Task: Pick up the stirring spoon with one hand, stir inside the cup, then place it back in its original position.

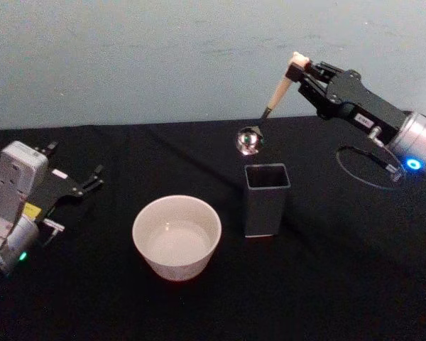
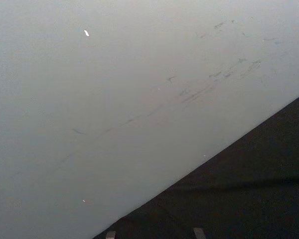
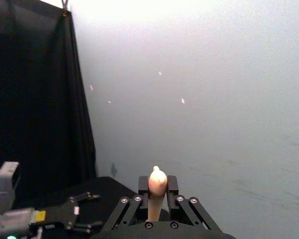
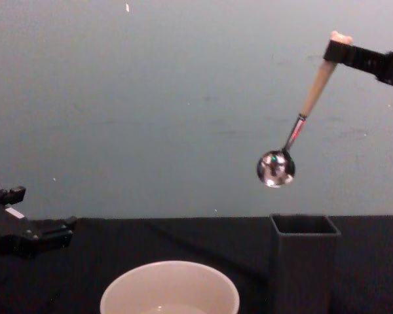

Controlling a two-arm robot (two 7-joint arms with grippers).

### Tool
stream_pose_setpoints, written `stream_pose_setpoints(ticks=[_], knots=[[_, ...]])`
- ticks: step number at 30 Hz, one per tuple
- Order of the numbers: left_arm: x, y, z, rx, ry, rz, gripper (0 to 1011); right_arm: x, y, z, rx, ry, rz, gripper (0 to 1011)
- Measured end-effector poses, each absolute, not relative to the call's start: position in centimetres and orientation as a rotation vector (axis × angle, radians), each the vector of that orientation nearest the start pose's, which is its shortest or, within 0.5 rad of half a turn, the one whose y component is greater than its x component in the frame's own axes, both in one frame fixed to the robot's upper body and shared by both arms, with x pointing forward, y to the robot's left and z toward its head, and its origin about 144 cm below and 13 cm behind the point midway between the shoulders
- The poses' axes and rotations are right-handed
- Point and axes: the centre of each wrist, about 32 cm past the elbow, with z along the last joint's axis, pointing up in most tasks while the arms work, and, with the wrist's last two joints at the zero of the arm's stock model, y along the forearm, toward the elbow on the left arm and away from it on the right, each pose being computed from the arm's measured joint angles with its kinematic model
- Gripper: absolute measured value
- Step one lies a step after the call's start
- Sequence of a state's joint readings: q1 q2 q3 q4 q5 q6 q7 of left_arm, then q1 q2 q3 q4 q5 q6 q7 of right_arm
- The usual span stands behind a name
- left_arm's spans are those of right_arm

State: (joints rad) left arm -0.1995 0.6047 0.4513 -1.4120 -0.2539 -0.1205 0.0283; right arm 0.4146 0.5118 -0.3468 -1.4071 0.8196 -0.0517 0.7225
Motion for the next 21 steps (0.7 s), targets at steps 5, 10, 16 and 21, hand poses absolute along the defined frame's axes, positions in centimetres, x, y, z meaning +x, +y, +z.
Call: stream_pose_setpoints(ticks=[5,10,16,21], knots=[[48.9,31.0,114.0,0.305,-0.285,1.248,1001,55.7,-28.9,123.6,0.273,0.003,-0.578,215],[48.9,31.0,114.0,0.304,-0.285,1.248,1002,55.8,-27.6,123.1,0.254,0.023,-0.526,215],[48.9,31.0,114.0,0.304,-0.285,1.248,1001,55.3,-25.7,122.1,0.207,0.024,-0.441,215],[48.9,31.0,114.0,0.304,-0.285,1.248,1001,54.8,-24.4,121.1,0.151,-0.019,-0.376,215]])
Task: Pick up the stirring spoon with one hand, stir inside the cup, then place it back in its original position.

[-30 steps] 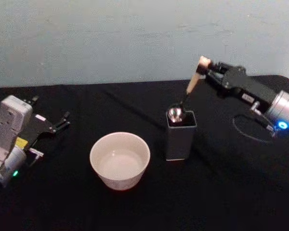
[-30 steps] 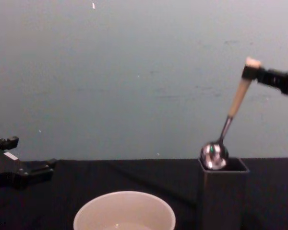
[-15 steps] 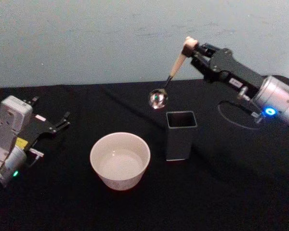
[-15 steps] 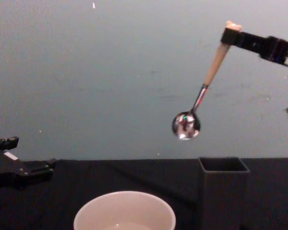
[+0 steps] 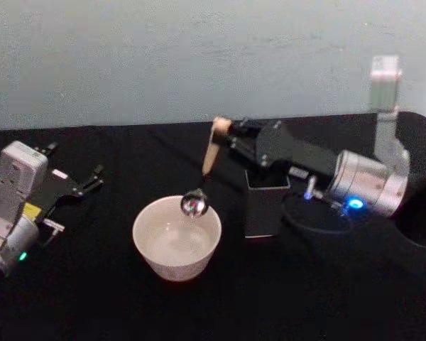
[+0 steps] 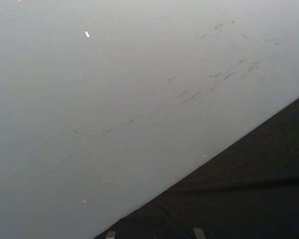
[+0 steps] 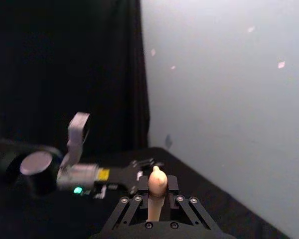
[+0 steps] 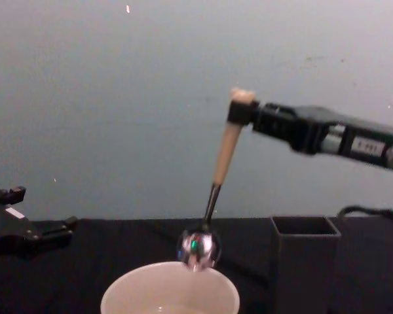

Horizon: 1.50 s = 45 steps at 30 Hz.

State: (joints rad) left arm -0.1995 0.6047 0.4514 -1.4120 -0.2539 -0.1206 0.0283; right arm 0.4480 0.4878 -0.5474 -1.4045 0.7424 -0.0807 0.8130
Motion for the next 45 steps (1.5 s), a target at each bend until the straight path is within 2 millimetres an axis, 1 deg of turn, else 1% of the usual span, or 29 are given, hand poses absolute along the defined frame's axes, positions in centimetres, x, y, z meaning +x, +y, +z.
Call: stream_pose_setpoints(ticks=[6,13,25,32,39,45], knots=[[48.9,31.0,114.0,0.304,-0.285,1.248,1001,54.4,-23.2,119.8,0.094,-0.056,-0.322,215],[48.9,31.0,114.0,0.304,-0.285,1.248,1001,54.2,-22.2,118.7,0.048,-0.092,-0.292,215],[48.9,31.0,114.0,0.304,-0.285,1.248,1001,54.7,-20.7,117.5,-0.002,-0.104,-0.268,215],[48.9,31.0,114.0,0.304,-0.285,1.248,1002,55.5,-19.5,117.1,-0.018,-0.103,-0.274,215],[48.9,31.0,114.0,0.304,-0.285,1.248,1001,56.9,-18.2,116.9,-0.030,-0.103,-0.295,215],[48.9,31.0,114.0,0.304,-0.285,1.248,1001,58.1,-17.7,116.9,-0.021,-0.096,-0.338,215]])
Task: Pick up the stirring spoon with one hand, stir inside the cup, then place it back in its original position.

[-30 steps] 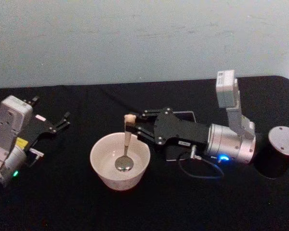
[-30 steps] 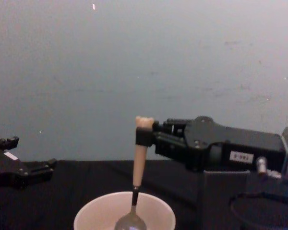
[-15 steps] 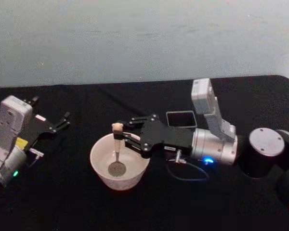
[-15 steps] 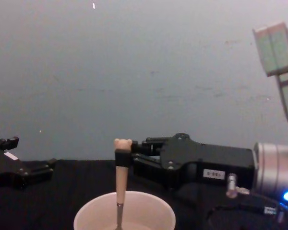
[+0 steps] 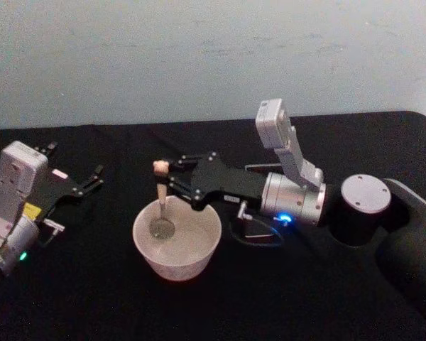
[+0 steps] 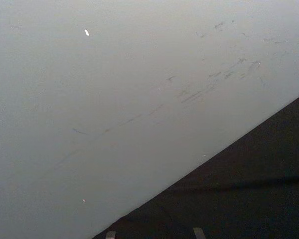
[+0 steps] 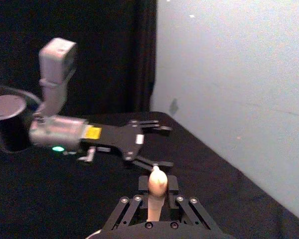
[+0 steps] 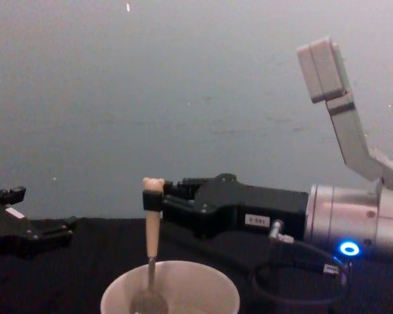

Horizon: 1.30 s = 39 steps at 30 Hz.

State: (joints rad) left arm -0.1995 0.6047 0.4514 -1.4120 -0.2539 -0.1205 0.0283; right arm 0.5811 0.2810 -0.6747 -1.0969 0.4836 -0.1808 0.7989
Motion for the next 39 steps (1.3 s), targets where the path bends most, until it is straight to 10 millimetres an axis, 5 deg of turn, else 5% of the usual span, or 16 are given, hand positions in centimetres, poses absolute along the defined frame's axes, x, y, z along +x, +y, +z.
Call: stream_pose_setpoints(ticks=[15,29,39], knots=[[48.9,31.0,114.0,0.304,-0.285,1.248,1001,58.8,-19.9,117.2,-0.012,-0.094,-0.416,215],[48.9,31.0,114.0,0.304,-0.285,1.248,1001,55.1,-23.0,117.2,-0.012,-0.010,-0.335,215],[48.9,31.0,114.0,0.304,-0.285,1.248,1001,53.8,-22.2,117.2,-0.001,0.027,-0.268,215]])
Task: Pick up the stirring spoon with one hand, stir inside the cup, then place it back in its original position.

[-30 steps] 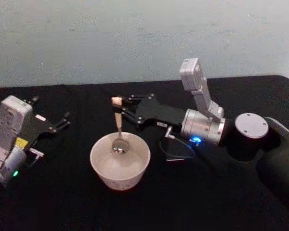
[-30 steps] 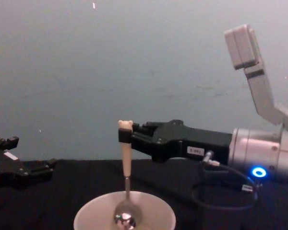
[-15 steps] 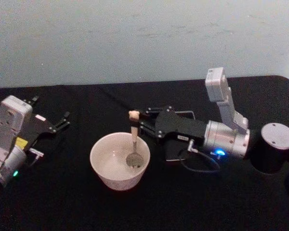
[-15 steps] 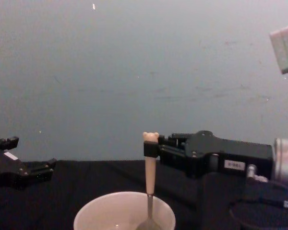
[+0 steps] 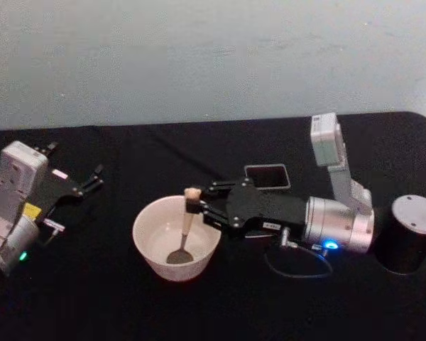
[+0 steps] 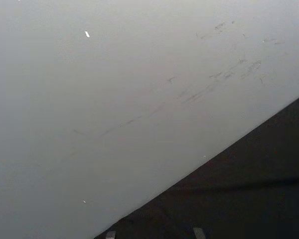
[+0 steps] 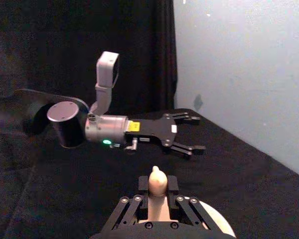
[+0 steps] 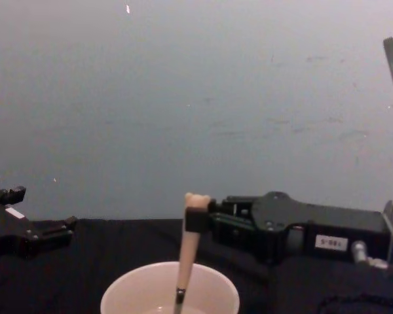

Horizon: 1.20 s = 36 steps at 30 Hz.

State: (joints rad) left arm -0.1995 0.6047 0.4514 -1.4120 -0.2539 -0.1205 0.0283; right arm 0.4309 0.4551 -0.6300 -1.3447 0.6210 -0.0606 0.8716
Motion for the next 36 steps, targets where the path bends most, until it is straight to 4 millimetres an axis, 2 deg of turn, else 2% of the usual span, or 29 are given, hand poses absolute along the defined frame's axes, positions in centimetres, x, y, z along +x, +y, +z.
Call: stream_pose_setpoints(ticks=[6,18,27,36], knots=[[48.9,31.0,114.0,0.304,-0.285,1.248,1001,53.8,-20.9,117.2,0.002,0.027,-0.251,215],[48.9,31.0,114.0,0.304,-0.285,1.248,1002,56.0,-18.1,116.8,-0.006,-0.002,-0.311,215],[48.9,31.0,114.0,0.304,-0.285,1.248,1001,57.7,-18.0,116.8,-0.003,-0.004,-0.392,215],[48.9,31.0,114.0,0.304,-0.285,1.248,1001,58.0,-19.6,117.0,-0.005,-0.008,-0.441,215]])
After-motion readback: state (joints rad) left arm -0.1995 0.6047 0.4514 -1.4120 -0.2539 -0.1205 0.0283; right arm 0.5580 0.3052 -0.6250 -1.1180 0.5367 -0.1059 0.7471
